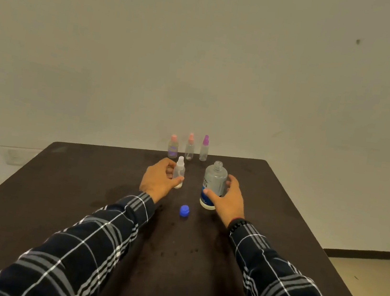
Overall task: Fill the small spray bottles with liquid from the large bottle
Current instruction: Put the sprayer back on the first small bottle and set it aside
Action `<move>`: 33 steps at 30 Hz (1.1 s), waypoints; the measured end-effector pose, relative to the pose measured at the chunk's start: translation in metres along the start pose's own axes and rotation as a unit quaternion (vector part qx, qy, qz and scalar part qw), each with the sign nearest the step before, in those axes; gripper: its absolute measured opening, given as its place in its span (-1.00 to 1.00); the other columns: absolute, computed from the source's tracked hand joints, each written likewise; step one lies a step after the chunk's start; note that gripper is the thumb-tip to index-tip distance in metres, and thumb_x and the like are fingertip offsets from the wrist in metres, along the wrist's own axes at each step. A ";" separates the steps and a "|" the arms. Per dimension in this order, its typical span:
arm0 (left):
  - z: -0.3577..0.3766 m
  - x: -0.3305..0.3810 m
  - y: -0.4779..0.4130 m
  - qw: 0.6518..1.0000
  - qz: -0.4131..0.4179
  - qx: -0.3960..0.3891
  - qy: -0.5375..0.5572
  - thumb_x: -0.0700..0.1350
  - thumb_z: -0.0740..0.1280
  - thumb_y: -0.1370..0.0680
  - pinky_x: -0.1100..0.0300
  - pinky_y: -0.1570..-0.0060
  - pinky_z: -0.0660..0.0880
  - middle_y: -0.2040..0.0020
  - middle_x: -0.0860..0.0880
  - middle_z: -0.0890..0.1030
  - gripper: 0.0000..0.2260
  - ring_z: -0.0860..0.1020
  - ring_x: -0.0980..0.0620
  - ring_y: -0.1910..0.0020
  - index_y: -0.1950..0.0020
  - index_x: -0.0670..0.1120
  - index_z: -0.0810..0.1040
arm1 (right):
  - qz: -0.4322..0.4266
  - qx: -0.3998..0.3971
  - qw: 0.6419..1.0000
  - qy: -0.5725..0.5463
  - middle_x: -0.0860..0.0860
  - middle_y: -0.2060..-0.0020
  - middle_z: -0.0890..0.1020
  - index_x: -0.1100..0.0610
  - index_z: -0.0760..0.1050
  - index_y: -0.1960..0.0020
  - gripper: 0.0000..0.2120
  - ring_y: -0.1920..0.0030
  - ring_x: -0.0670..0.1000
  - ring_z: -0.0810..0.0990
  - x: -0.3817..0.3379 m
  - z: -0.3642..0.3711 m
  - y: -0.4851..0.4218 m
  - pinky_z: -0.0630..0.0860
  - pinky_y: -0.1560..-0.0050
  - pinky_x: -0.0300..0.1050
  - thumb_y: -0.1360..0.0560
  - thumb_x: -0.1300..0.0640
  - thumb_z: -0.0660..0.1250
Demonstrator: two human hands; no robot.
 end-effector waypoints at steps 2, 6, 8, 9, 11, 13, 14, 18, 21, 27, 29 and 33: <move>0.008 0.010 -0.016 1.000 0.013 -0.006 0.000 -0.08 0.56 -0.46 0.20 -0.08 0.56 -0.04 0.06 0.65 -0.65 0.64 0.11 0.03 -0.19 -0.04 0.56 | -0.004 -0.006 1.000 -0.017 0.01 -0.42 0.44 0.05 0.21 -0.54 -0.13 -0.40 0.05 0.44 0.002 0.003 -0.005 0.41 -0.42 0.08 -0.36 0.03 0.60; 0.026 0.023 -0.049 0.999 0.042 -0.021 -0.010 -0.07 0.55 -0.47 0.18 -0.06 0.56 -0.01 0.04 0.64 -0.64 0.64 0.07 0.03 -0.20 -0.06 0.55 | -0.019 -0.027 0.999 -0.041 -0.12 -0.26 0.51 -0.07 0.32 -0.37 -0.33 -0.29 -0.05 0.49 0.009 0.011 -0.009 0.45 -0.30 -0.11 -0.39 0.05 0.58; 0.036 0.026 -0.067 0.998 0.052 -0.037 -0.017 -0.05 0.55 -0.47 0.13 -0.10 0.58 -0.03 0.03 0.64 -0.63 0.64 0.04 -0.01 -0.22 -0.06 0.54 | -0.028 -0.027 0.998 -0.040 -0.19 -0.19 0.51 -0.11 0.33 -0.34 -0.39 -0.25 -0.10 0.50 0.011 0.013 -0.009 0.43 -0.25 -0.18 -0.41 0.04 0.56; 0.041 0.028 -0.076 0.997 0.056 -0.044 -0.021 -0.05 0.54 -0.47 0.13 -0.10 0.57 -0.05 0.03 0.63 -0.62 0.63 0.04 -0.02 -0.23 -0.05 0.53 | -0.032 -0.024 0.998 -0.040 -0.21 -0.18 0.51 -0.11 0.33 -0.35 -0.38 -0.23 -0.13 0.49 0.012 0.013 -0.009 0.43 -0.26 -0.19 -0.41 0.03 0.56; 0.051 0.029 -0.092 0.996 0.064 -0.054 -0.028 -0.03 0.53 -0.48 0.14 -0.10 0.55 -0.10 0.01 0.63 -0.60 0.61 0.04 -0.06 -0.26 -0.06 0.52 | -0.041 -0.018 0.998 -0.035 -0.24 -0.19 0.51 -0.10 0.33 -0.39 -0.36 -0.21 -0.19 0.48 0.013 0.015 -0.009 0.42 -0.26 -0.22 -0.41 0.01 0.56; 0.063 0.030 -0.109 0.995 0.069 -0.062 -0.032 -0.01 0.53 -0.48 0.07 -0.15 0.56 -0.15 -0.02 0.64 -0.59 0.61 0.01 -0.11 -0.27 -0.06 0.52 | -0.050 -0.012 0.998 -0.028 -0.27 -0.19 0.51 -0.12 0.33 -0.40 -0.35 -0.21 -0.23 0.49 0.016 0.016 -0.010 0.41 -0.24 -0.26 -0.41 -0.01 0.55; 0.069 0.031 -0.116 0.995 0.070 -0.066 -0.033 0.00 0.53 -0.48 0.04 -0.18 0.56 -0.16 -0.03 0.64 -0.59 0.61 -0.01 -0.13 -0.26 -0.06 0.52 | -0.052 -0.009 0.998 -0.026 -0.28 -0.19 0.52 -0.14 0.33 -0.39 -0.36 -0.21 -0.23 0.50 0.017 0.016 -0.010 0.42 -0.24 -0.27 -0.41 -0.02 0.55; 0.094 0.035 -0.139 0.992 0.084 -0.090 -0.039 -0.01 0.50 -0.50 0.13 -0.17 0.51 -0.22 -0.05 0.64 -0.60 0.61 -0.03 -0.19 -0.29 -0.08 0.52 | -0.050 -0.004 0.999 -0.011 -0.33 -0.17 0.51 -0.26 0.28 -0.34 -0.37 -0.23 -0.26 0.49 0.021 0.016 -0.010 0.39 -0.26 -0.29 -0.42 -0.01 0.55; 0.109 0.037 -0.151 0.991 0.091 -0.098 -0.024 -0.01 0.47 -0.54 0.11 -0.21 0.51 -0.25 -0.07 0.62 -0.59 0.60 -0.05 -0.22 -0.33 -0.10 0.51 | -0.046 -0.004 0.999 -0.001 -0.36 -0.19 0.48 -0.29 0.25 -0.36 -0.33 -0.24 -0.27 0.46 0.022 0.016 -0.011 0.37 -0.24 -0.32 -0.42 -0.02 0.55; 0.136 0.036 -0.172 0.987 0.112 -0.114 -0.017 -0.02 0.45 -0.55 0.19 -0.12 0.45 -0.22 -0.06 0.64 -0.62 0.60 -0.04 -0.20 -0.32 -0.09 0.54 | -0.042 -0.004 0.999 0.017 -0.29 -0.31 0.46 -0.16 0.23 -0.49 -0.26 -0.28 -0.29 0.40 0.019 0.015 -0.011 0.34 -0.29 -0.31 -0.43 -0.02 0.54; 0.143 0.035 -0.174 0.987 0.114 -0.116 -0.016 -0.03 0.45 -0.55 0.19 -0.13 0.44 -0.23 -0.06 0.64 -0.62 0.59 -0.06 -0.22 -0.33 -0.09 0.54 | -0.040 0.003 0.999 0.026 -0.24 -0.34 0.48 -0.15 0.24 -0.49 -0.26 -0.27 -0.29 0.40 0.018 0.015 -0.009 0.34 -0.26 -0.34 -0.43 -0.03 0.53; 0.156 0.030 -0.177 0.986 0.113 -0.122 -0.015 -0.05 0.46 -0.55 0.13 -0.17 0.48 -0.25 -0.08 0.64 -0.62 0.59 -0.08 -0.23 -0.34 -0.10 0.54 | -0.039 0.013 0.999 0.036 -0.25 -0.34 0.47 -0.11 0.25 -0.49 -0.27 -0.27 -0.29 0.39 0.015 0.016 -0.007 0.35 -0.28 -0.32 -0.43 -0.03 0.54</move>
Point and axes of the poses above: each hand's wrist, its own y-axis away from the middle knuckle, its own z-axis out of the palm, x = y × z, the point moved 4 cm from there along -y, towards the middle knuckle
